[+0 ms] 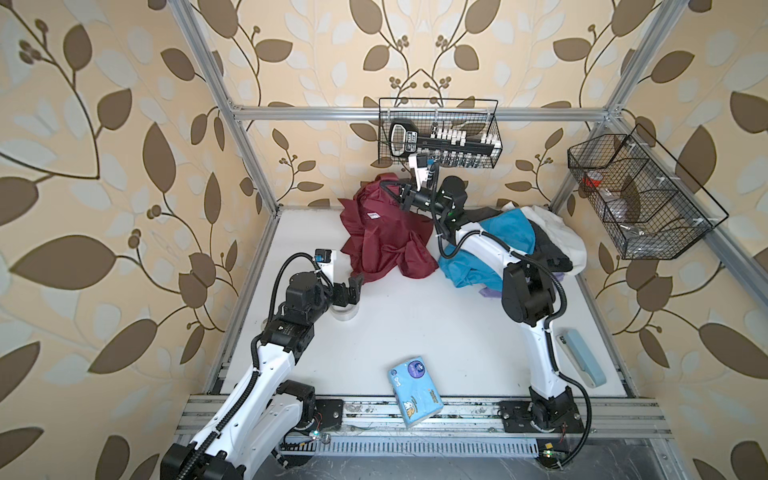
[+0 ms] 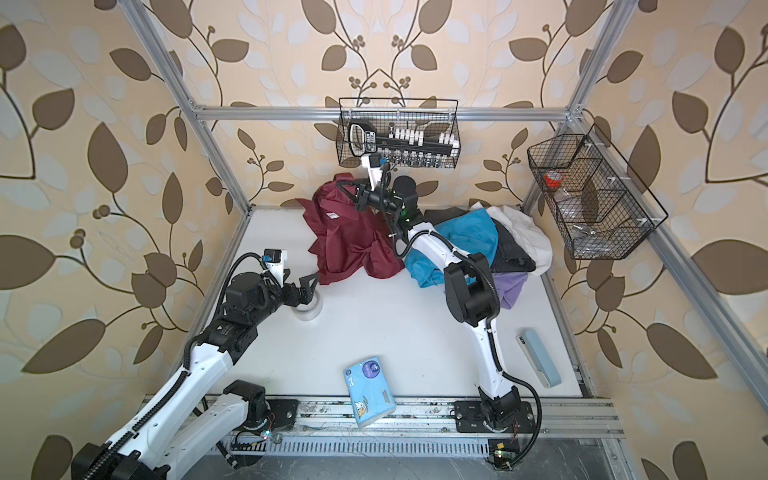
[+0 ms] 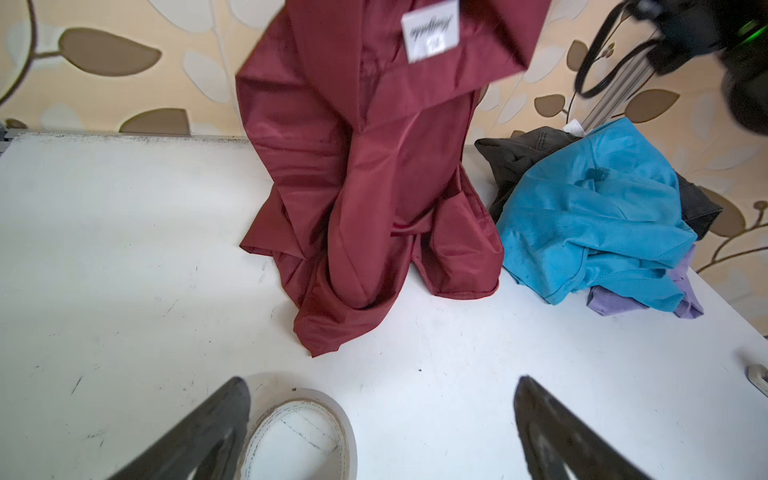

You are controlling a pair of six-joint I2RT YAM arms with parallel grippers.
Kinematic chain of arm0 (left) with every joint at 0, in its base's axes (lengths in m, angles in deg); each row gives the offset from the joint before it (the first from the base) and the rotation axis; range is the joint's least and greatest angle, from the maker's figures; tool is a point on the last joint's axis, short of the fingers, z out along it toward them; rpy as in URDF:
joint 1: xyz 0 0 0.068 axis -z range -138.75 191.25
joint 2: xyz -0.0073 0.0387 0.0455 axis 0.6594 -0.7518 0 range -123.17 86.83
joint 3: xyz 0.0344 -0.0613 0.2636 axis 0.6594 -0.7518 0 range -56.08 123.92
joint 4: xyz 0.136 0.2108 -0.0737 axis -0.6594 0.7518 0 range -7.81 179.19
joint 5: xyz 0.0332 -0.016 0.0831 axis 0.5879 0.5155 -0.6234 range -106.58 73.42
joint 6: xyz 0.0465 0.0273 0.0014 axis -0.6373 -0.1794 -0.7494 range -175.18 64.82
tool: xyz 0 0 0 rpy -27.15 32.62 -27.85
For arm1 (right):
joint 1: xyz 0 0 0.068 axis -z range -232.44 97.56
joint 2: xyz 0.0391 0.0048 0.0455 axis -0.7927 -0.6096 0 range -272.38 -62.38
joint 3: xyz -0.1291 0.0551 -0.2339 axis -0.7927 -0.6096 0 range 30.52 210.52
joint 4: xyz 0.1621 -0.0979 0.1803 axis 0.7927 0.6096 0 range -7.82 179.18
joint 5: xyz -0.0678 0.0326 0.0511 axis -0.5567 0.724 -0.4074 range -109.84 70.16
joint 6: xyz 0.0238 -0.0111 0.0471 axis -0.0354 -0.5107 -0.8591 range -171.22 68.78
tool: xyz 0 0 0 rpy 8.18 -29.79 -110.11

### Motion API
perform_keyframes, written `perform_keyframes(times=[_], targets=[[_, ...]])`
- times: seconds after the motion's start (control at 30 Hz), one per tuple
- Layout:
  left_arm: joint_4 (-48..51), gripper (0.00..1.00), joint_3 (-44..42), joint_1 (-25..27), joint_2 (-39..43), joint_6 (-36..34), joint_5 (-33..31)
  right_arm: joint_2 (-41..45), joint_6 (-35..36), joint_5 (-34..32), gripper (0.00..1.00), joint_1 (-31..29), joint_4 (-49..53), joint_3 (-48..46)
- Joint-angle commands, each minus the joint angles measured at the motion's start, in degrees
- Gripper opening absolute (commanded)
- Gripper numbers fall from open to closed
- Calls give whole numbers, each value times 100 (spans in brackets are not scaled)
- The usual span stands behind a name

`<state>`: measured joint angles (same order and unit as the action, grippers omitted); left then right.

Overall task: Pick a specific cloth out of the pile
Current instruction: 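Carry the maroon shirt toward the left gripper and lower it onto the table, then spread the maroon shirt on the table and open the right gripper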

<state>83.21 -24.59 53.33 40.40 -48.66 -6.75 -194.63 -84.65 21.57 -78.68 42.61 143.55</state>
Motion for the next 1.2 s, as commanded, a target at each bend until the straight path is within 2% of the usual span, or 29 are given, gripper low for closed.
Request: perform_keyframes(times=[0.0,0.17,0.37,0.5,0.57,0.77,0.93,1.17], targets=[[-94,99,-81,49,108,-18,-172,-290,128,-108,0,-28,-84,140],[-101,99,-95,49,135,-26,-217,-642,595,-281,5,-39,868,159],[-110,99,-103,49,135,-28,-209,-337,1339,-640,16,-135,1719,-728],[-102,99,-108,58,144,-19,-215,-163,1836,-1163,18,-202,2722,-956],[-102,99,-108,58,144,-13,-211,-75,2072,-1427,22,-247,3181,-1016],[-93,99,-107,58,117,-20,-205,250,2352,-1960,47,-268,3692,-1459],[-93,99,-98,58,111,-12,-202,227,2498,-2696,57,-280,4173,-1443],[-84,99,-86,58,95,-24,-213,-616,2361,-2859,60,-384,5162,-440]])
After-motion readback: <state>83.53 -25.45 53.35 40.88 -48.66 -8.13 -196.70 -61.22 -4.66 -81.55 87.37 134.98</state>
